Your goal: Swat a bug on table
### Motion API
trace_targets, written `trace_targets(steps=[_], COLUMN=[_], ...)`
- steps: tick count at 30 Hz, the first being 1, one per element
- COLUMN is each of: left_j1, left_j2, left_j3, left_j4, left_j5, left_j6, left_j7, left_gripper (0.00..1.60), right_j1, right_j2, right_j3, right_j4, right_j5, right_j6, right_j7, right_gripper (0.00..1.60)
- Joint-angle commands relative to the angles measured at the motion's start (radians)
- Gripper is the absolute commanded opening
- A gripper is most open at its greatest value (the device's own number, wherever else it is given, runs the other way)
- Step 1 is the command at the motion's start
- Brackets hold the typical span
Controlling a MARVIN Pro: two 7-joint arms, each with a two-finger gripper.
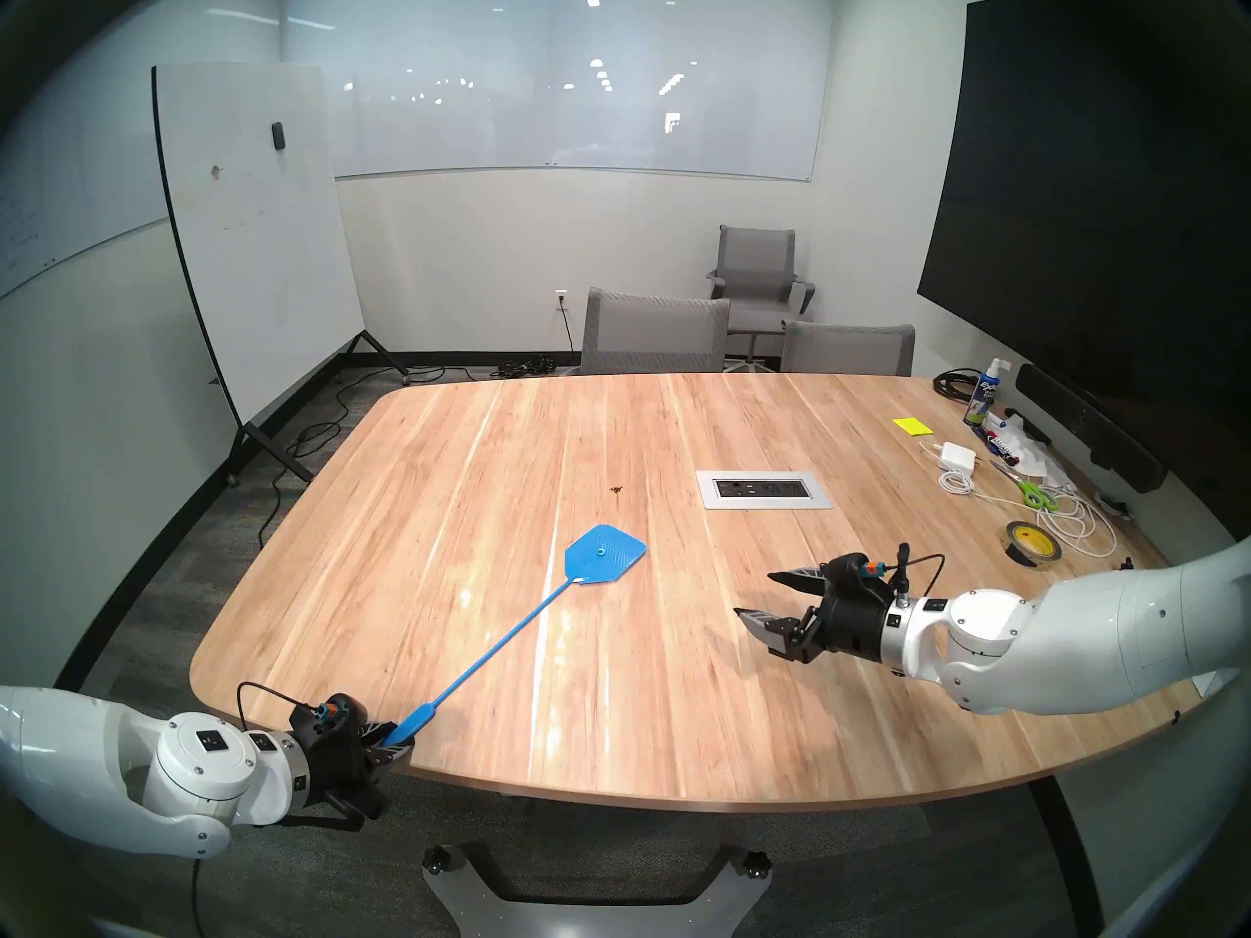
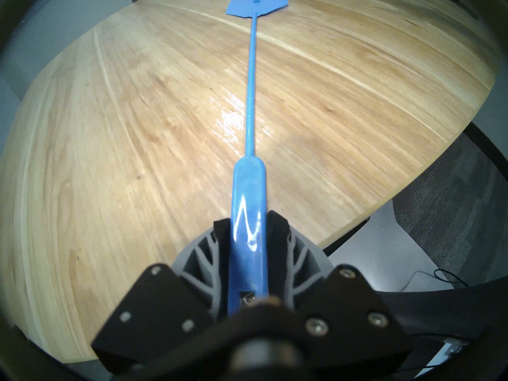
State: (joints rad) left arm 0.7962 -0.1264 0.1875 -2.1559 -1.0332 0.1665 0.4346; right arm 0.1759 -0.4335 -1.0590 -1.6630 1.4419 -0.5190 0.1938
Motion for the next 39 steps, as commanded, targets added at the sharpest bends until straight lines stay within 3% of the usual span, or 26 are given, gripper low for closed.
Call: trace_targets(steps=[1, 18, 39], left_j1=[0.065, 0.046, 0.06], left_j2=[0.013, 0.013, 0.015], left_j3=[0.075, 0.088, 0.153], left_j4=[0.03, -0.006, -0.019], left_j5=[-0.009, 0.007, 0.027], left_j6=[0.029, -0.03, -0.077], left_j7=[0.023, 0.083, 0.171], left_gripper=[0.0, 0.0, 0.0], right_j1=[0.009, 0.009, 0.008], right_j2=[-0.001, -0.001, -0.001], right_j3=[0.008, 0.008, 0.008], right_j4=[0.002, 0.002, 0.002], right_j5=[0.0, 0.0, 0.002], right_j6=[-0.003, -0.003, -0.003], right_j7=[0.0, 0.0, 0.0], right_gripper=[1.6, 1.6, 1.6])
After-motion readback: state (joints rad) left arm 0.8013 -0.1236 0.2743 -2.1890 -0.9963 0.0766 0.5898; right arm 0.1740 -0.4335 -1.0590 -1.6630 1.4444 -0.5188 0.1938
